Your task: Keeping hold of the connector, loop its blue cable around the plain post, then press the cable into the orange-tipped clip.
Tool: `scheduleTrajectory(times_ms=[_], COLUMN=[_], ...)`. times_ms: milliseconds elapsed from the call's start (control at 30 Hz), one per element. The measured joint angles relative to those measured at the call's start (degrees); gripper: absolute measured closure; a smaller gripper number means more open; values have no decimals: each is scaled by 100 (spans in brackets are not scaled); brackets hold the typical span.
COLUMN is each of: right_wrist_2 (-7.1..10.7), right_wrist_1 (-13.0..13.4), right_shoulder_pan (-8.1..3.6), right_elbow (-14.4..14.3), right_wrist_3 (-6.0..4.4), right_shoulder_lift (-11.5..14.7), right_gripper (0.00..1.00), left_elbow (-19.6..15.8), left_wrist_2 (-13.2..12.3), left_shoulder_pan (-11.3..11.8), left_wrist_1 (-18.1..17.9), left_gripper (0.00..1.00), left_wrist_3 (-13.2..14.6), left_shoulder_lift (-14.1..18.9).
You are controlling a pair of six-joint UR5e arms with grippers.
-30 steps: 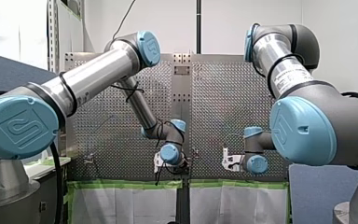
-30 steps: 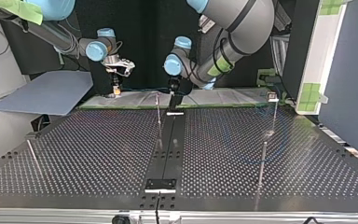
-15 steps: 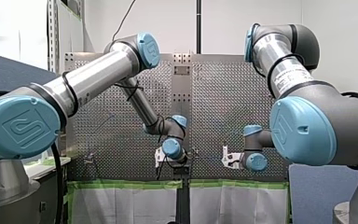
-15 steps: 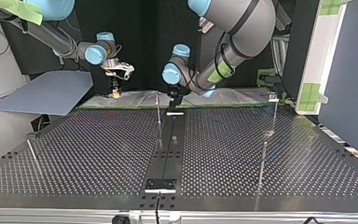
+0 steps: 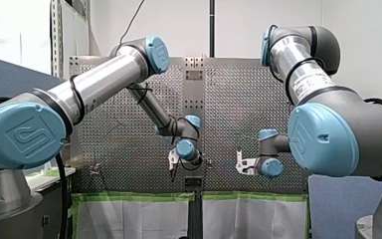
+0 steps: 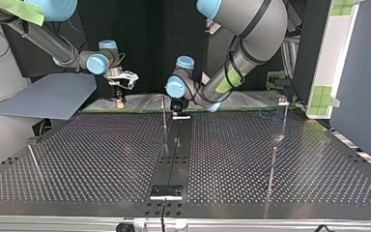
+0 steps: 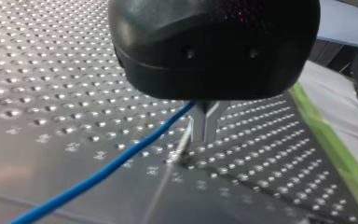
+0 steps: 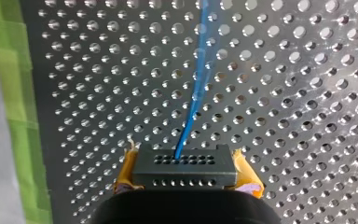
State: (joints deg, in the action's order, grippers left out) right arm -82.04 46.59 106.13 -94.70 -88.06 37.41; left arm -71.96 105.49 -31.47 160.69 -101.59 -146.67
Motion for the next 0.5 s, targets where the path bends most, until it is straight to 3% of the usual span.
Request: scheduleTrajectory(times_ms=[267, 500], right_wrist_2=[3, 3], right_wrist_1=[-388, -431], right_shoulder_pan=[-1, -3], right_elbow=[359, 477], right_wrist_3=[163, 185], right_shoulder_lift=[1, 1], right_gripper=[100, 100], left_elbow=[168, 173], left_wrist_2=[48, 60], left_shoulder_pan=[61, 90], left_wrist_1=[119, 122], left_gripper=[99, 99], left_wrist_3=[0, -1], left_shoulder_lift=[-3, 1])
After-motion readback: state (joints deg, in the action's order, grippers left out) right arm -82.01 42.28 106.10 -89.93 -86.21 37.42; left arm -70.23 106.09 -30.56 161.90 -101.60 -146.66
